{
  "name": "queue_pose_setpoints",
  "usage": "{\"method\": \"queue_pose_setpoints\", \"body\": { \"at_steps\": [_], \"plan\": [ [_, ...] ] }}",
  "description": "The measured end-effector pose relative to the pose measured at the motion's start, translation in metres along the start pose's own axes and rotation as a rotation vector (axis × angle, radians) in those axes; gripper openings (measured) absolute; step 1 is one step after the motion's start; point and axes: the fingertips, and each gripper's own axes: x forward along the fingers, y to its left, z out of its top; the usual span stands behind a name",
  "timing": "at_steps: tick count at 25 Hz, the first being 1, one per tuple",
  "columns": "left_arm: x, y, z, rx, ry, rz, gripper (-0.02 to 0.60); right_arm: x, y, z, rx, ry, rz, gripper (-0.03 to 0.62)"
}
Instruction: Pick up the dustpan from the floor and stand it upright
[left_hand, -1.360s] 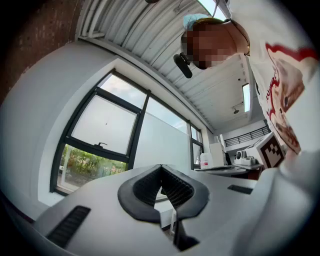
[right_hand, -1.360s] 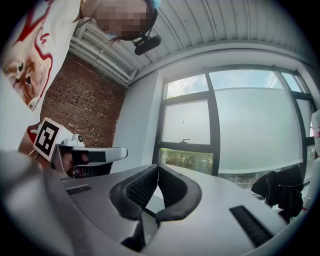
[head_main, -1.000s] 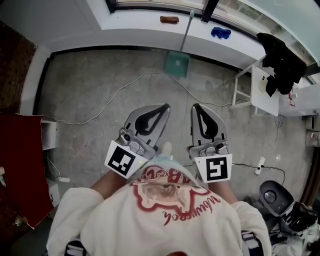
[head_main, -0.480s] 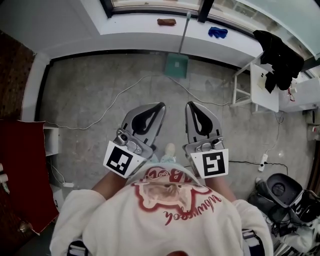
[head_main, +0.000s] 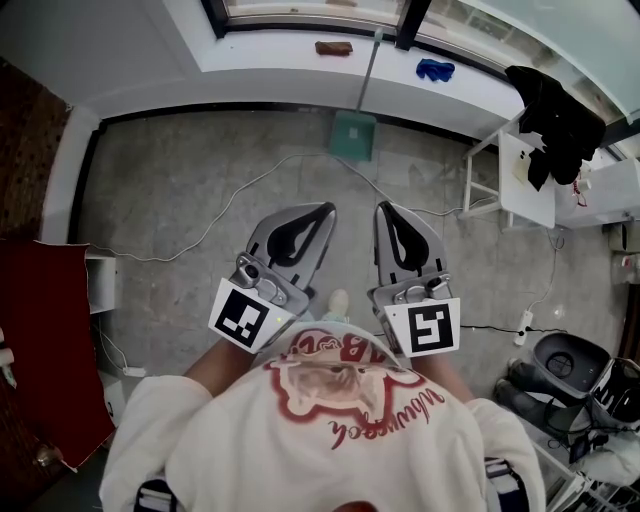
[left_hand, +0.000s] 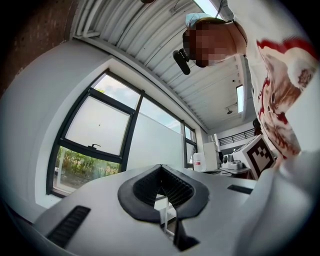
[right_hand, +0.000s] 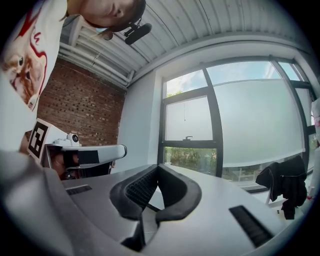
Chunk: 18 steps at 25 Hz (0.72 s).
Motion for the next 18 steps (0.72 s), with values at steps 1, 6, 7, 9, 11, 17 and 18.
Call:
{"method": "queue_pose_setpoints", "body": {
  "at_steps": [1,6,7,9,11,17,18],
  "plan": [
    [-0.002,0.0,-0.001,0.008,-0.001,-0.002,0.018,0.0,0.001,0.0,-0.001,0.001,-0.001,0.023],
    [-0.003,0.002,-0.005,0.004,0.011,0.0,0.018,0.0,0.0,-0.002,-0.002,0.007,-0.002,0.024],
    [-0.003,0.003,-0.004,-0.002,0.009,0.003,0.018,0.0,0.002,-0.002,-0.001,0.007,0.0,0.024],
    [-0.005,0.004,-0.005,-0.011,0.013,0.006,0.018,0.001,0.004,-0.003,-0.002,0.008,0.002,0.023],
    [-0.005,0.004,-0.005,-0.025,0.019,0.009,0.018,0.001,0.005,-0.003,-0.002,0.011,0.003,0.023],
    [-0.003,0.01,-0.001,-0.024,0.028,0.009,0.018,0.005,0.006,0.001,-0.004,0.01,0.011,0.023],
    [-0.003,0.011,-0.001,-0.021,0.03,0.009,0.018,0.005,0.006,0.002,-0.005,0.01,0.013,0.023]
  ]
}}
